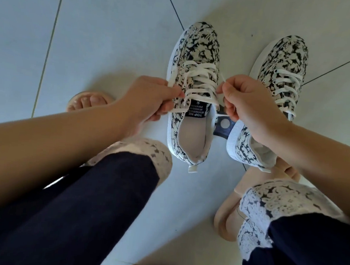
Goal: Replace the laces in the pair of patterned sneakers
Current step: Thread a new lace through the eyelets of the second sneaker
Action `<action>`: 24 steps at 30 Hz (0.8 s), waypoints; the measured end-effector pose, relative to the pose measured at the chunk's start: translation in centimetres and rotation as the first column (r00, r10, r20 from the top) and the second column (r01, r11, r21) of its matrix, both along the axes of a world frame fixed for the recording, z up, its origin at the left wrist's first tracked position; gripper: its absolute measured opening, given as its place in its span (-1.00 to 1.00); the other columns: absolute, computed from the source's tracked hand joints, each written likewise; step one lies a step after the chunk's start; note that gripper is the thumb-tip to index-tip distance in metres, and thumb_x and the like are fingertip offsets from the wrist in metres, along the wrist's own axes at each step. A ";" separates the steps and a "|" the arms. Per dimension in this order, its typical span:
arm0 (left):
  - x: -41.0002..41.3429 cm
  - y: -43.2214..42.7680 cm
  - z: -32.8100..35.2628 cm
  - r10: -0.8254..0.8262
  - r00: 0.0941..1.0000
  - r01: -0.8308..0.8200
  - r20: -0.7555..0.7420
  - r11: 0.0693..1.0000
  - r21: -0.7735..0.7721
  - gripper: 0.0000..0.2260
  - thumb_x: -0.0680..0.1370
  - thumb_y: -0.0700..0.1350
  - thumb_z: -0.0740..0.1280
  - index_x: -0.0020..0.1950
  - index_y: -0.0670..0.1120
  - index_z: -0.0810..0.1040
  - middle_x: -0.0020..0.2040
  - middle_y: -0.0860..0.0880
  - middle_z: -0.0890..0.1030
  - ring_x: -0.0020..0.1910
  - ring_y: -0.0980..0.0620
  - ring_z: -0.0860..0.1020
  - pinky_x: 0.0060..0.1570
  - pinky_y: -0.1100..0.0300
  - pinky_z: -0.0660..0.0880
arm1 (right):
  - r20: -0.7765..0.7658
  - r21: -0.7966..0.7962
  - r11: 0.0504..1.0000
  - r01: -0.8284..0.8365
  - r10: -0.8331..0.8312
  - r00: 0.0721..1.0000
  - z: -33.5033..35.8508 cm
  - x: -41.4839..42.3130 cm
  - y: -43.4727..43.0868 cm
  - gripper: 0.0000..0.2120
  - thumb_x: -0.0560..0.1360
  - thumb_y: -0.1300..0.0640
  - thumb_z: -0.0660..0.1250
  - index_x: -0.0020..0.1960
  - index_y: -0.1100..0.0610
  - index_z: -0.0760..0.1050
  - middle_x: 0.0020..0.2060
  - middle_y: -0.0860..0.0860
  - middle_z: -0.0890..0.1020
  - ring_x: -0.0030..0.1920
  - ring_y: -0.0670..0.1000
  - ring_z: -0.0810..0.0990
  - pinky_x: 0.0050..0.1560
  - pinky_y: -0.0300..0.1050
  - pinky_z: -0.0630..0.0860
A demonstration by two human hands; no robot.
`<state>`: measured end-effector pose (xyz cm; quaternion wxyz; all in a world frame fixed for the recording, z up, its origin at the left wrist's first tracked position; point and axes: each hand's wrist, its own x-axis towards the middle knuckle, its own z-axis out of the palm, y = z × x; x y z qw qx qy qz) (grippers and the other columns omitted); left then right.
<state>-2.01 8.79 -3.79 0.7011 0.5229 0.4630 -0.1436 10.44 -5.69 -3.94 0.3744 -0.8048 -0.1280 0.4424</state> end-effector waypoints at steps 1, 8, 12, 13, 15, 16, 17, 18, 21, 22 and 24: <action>0.2 -0.1 -0.1 0.014 1.000 -0.014 -0.009 0.999 0.029 -0.90 0.52 -0.16 0.30 -0.16 -0.16 0.52 -0.56 0.05 0.43 -0.58 0.14 0.27 -0.60 0.36 0.19 | 0.028 -0.013 1.000 -0.005 0.005 1.000 -0.2 -0.1 0.3 -0.85 0.58 0.15 0.18 -0.14 0.08 0.47 -0.44 -0.06 0.44 -0.49 -0.12 0.36 -0.47 -0.26 0.31; 2.6 -0.4 -1.2 0.030 1.000 -0.028 -0.004 0.968 0.250 -0.86 0.47 -0.16 0.38 -0.03 -0.07 0.46 -0.38 0.01 0.51 -0.58 0.21 0.38 -0.58 0.36 0.29 | 0.177 0.017 0.996 -0.083 0.079 0.981 -0.4 0.0 2.2 -0.92 0.50 0.07 0.34 -0.07 0.04 0.45 -0.34 -0.12 0.52 -0.48 -0.27 0.42 -0.44 -0.41 0.37; 3.3 -0.2 -1.7 -0.085 0.996 0.090 -0.031 0.910 0.405 -0.88 0.46 -0.09 0.40 -0.10 -0.02 0.47 -0.31 0.04 0.50 -0.41 0.12 0.44 -0.45 0.30 0.34 | 0.279 -0.078 0.972 -0.224 0.236 0.931 -0.4 0.1 2.3 -0.89 0.43 0.06 0.41 -0.13 0.05 0.51 -0.30 -0.16 0.51 -0.32 -0.25 0.43 -0.32 -0.42 0.33; 3.3 0.0 -1.8 -0.078 0.996 0.085 -0.034 0.901 0.425 -0.92 0.47 -0.09 0.38 -0.15 -0.01 0.48 -0.31 0.04 0.49 -0.39 0.10 0.44 -0.41 0.27 0.36 | 0.284 -0.069 0.973 -0.219 0.230 0.931 -0.4 0.1 2.2 -0.91 0.43 0.07 0.40 -0.15 0.06 0.51 -0.29 -0.15 0.52 -0.30 -0.24 0.44 -0.31 -0.44 0.33; 3.2 0.5 -2.1 -0.043 0.999 0.052 -0.030 0.901 0.431 -0.88 0.50 -0.13 0.33 -0.23 0.01 0.49 -0.34 0.04 0.48 -0.35 0.07 0.42 -0.33 0.22 0.38 | 0.283 -0.036 0.979 -0.202 0.204 0.937 -0.2 0.1 1.9 -0.92 0.45 0.10 0.38 -0.15 0.08 0.50 -0.25 -0.17 0.54 -0.31 -0.29 0.48 -0.29 -0.48 0.33; 3.1 0.6 -2.2 -0.039 0.999 0.047 -0.029 0.901 0.430 -0.86 0.50 -0.14 0.31 -0.25 0.02 0.49 -0.34 0.05 0.48 -0.35 0.07 0.41 -0.31 0.20 0.37 | 0.283 -0.021 0.979 -0.203 0.201 0.938 -0.1 0.0 1.7 -0.93 0.46 0.11 0.37 -0.15 0.08 0.50 -0.25 -0.20 0.54 -0.36 -0.32 0.48 -0.29 -0.47 0.32; 2.8 0.6 -2.2 -0.047 0.999 0.054 -0.026 0.901 0.431 -0.86 0.50 -0.13 0.31 -0.25 0.02 0.49 -0.35 0.05 0.48 -0.35 0.08 0.41 -0.30 0.20 0.37 | 0.288 -0.006 0.977 -0.214 0.207 0.935 0.0 -0.1 1.4 -0.94 0.47 0.12 0.36 -0.14 0.09 0.50 -0.27 -0.22 0.54 -0.43 -0.31 0.47 -0.34 -0.46 0.31; 2.6 0.5 -2.2 -0.062 0.998 0.062 -0.016 0.900 0.432 -0.88 0.50 -0.12 0.32 -0.24 0.02 0.49 -0.34 0.05 0.48 -0.35 0.08 0.42 -0.30 0.19 0.38 | 0.300 0.009 0.973 -0.232 0.219 0.929 0.1 -0.3 1.2 -0.94 0.48 0.13 0.35 -0.14 0.09 0.49 -0.28 -0.22 0.53 -0.48 -0.27 0.46 -0.39 -0.46 0.31; 2.1 0.1 -2.0 -0.158 0.987 0.128 0.024 0.875 0.467 -0.90 0.46 -0.04 0.39 -0.13 0.00 0.49 -0.28 0.10 0.49 -0.33 0.15 0.45 -0.30 0.31 0.40 | 0.319 0.040 0.960 -0.277 0.251 0.914 0.2 -0.6 1.0 -0.95 0.48 0.16 0.34 -0.15 0.09 0.48 -0.26 -0.14 0.55 -0.46 -0.26 0.44 -0.43 -0.44 0.32; 2.1 -0.1 -2.0 -0.220 0.975 0.182 0.016 0.841 0.509 -0.86 0.45 -0.02 0.40 -0.09 -0.02 0.48 -0.27 0.11 0.48 -0.33 0.18 0.44 -0.32 0.36 0.39 | 0.315 0.045 0.956 -0.289 0.261 0.912 0.2 -0.6 1.0 -0.95 0.48 0.16 0.34 -0.15 0.08 0.48 -0.26 -0.11 0.55 -0.44 -0.26 0.43 -0.41 -0.42 0.33; 2.3 -0.2 -1.9 -0.322 0.946 0.274 -0.026 0.757 0.593 -0.84 0.46 -0.02 0.39 -0.08 -0.05 0.48 -0.29 0.11 0.45 -0.34 0.18 0.39 -0.33 0.36 0.34 | 0.300 0.051 0.953 -0.299 0.271 0.915 0.3 -0.6 1.1 -0.94 0.48 0.16 0.34 -0.15 0.07 0.47 -0.27 -0.07 0.55 -0.39 -0.23 0.43 -0.37 -0.39 0.36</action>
